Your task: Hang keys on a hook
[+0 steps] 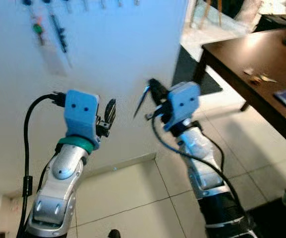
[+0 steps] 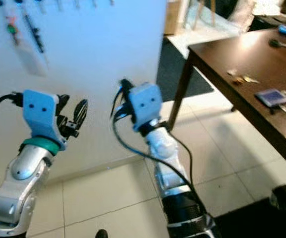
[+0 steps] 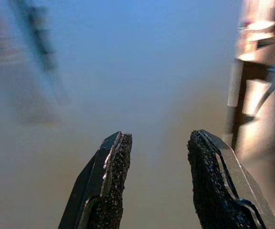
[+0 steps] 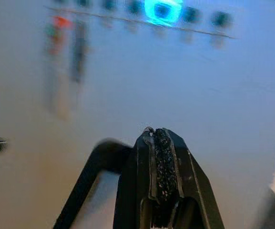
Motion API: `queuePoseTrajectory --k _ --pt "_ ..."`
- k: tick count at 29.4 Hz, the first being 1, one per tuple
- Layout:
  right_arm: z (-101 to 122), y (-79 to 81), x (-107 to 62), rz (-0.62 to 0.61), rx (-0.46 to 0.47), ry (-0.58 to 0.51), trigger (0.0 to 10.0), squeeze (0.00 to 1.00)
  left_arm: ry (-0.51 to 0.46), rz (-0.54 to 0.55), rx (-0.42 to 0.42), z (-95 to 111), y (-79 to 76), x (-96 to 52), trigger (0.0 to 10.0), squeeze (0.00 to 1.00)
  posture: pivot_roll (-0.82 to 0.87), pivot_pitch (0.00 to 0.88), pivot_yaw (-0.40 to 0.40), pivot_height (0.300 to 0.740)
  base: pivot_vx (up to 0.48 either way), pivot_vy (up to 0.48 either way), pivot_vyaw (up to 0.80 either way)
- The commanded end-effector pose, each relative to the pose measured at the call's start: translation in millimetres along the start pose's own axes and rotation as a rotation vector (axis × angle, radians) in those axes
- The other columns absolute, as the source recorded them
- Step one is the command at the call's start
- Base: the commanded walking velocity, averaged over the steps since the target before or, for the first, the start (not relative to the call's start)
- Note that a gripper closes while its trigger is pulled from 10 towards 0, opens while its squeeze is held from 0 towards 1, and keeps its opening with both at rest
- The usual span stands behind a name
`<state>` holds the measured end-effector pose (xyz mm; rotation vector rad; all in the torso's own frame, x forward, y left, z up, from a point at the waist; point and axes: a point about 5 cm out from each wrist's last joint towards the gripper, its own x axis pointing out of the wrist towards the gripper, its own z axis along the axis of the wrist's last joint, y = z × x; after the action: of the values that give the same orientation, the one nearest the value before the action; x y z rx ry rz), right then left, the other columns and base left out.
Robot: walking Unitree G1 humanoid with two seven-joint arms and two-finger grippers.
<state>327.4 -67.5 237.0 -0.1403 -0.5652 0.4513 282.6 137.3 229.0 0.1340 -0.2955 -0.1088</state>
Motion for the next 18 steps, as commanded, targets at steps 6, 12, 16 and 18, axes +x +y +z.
queuePoseTrajectory --k 6,12,16,18 --pt "-1.6 3.8 -1.4 0.011 0.014 0.006 10.0 0.0 0.007 -0.002 0.003 -2.4 -2.7 -1.7 10.0 0.0 0.0 0.06 0.074 0.74 0.199 0.0 0.76" --pt "5.1 4.1 0.6 0.029 0.048 -0.023 10.0 0.0 0.001 0.001 0.005 -2.4 -4.4 0.1 10.0 0.0 0.0 0.06 0.074 0.74 0.458 0.0 0.12" --pt "9.4 4.3 2.0 0.041 0.035 -0.044 10.0 0.0 0.002 0.001 0.004 -2.6 -4.9 0.3 10.0 0.0 0.0 0.059 0.074 0.74 0.458 0.0 0.0" --pt "22.1 2.5 6.3 0.057 -0.012 -0.099 10.0 0.0 0.018 0.004 0.013 -8.1 -5.1 -1.8 10.0 0.0 -0.01 0.056 0.074 0.74 0.458 0.0 0.0"
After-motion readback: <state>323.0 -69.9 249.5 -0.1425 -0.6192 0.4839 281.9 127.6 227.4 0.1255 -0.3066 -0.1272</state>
